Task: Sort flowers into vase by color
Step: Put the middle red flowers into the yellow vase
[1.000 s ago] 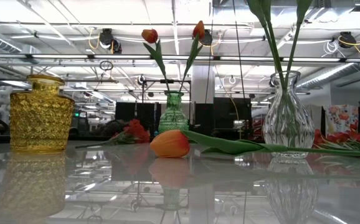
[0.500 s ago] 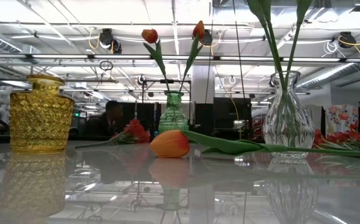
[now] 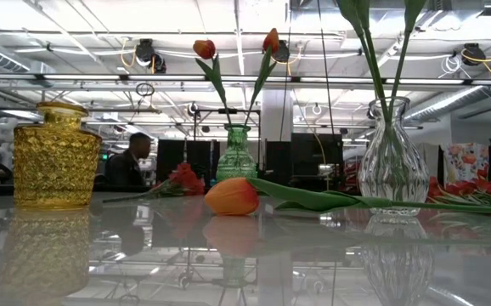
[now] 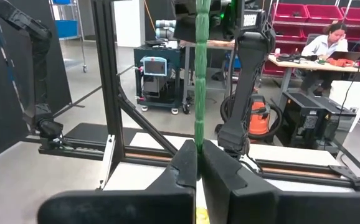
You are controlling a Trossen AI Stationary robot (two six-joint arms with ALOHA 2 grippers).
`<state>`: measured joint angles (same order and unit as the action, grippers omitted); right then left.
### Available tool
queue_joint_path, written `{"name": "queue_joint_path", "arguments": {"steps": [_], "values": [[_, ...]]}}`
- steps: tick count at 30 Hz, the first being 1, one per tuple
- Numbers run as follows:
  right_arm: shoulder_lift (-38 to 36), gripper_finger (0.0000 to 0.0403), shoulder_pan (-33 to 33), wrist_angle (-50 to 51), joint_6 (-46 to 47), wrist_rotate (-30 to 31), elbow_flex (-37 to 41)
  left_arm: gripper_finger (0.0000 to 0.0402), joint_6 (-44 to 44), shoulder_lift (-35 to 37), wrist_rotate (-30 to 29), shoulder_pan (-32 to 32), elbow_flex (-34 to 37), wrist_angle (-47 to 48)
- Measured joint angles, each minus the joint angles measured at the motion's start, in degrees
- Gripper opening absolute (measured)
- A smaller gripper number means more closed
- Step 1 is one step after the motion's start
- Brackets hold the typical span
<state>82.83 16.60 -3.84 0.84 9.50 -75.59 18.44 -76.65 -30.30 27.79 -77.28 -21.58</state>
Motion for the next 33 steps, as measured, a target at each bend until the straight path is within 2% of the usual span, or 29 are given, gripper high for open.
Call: {"name": "queue_joint_path", "arguments": {"steps": [7, 10, 12, 15, 20, 25, 29, 33], "values": [[0.0, 0.0001, 0.0, 0.6, 0.0, 0.0, 0.0, 0.0099, 0.0, 1.8, 1.5, 0.1, 0.0, 2.5], [0.0, 0.001, 0.0, 0.7, 0.0, 0.0, 0.0, 0.0038, -0.1, 3.0, 1.9, 0.1, -0.1, 5.2], [0.0, 0.0021, 0.0, 0.7, 0.0, -0.1, 0.0, 0.0015, -0.5, 3.7, 2.4, 0.1, -0.1, 7.2], [0.0, 0.0048, 0.0, 0.7, 0.0, -0.5, 0.0, 0.0013, -1.6, 4.9, 2.6, 0.5, -0.1, 9.8], [-1.6, 0.0115, 0.4, 2.7, 1.8, -0.9, 0.0, 0.0011, -2.0, 7.9, 2.0, 2.4, -0.1, 14.9], [-5.5, 0.0176, 1.8, 5.8, 3.0, -0.8, 0.0, 0.0009, -5.1, 12.6, -2.2, 4.7, 1.2, 20.4], [-9.1, 0.0205, 5.5, 6.0, 0.7, -0.8, 0.0, 0.0008, -10.1, 15.2, -4.3, 6.0, 6.2, 23.3], [-12.3, 0.0215, 9.8, 6.7, -2.3, -0.3, 0.0, 0.0008, -12.3, 18.1, -5.6, 8.2, 11.5, 22.3]]}}
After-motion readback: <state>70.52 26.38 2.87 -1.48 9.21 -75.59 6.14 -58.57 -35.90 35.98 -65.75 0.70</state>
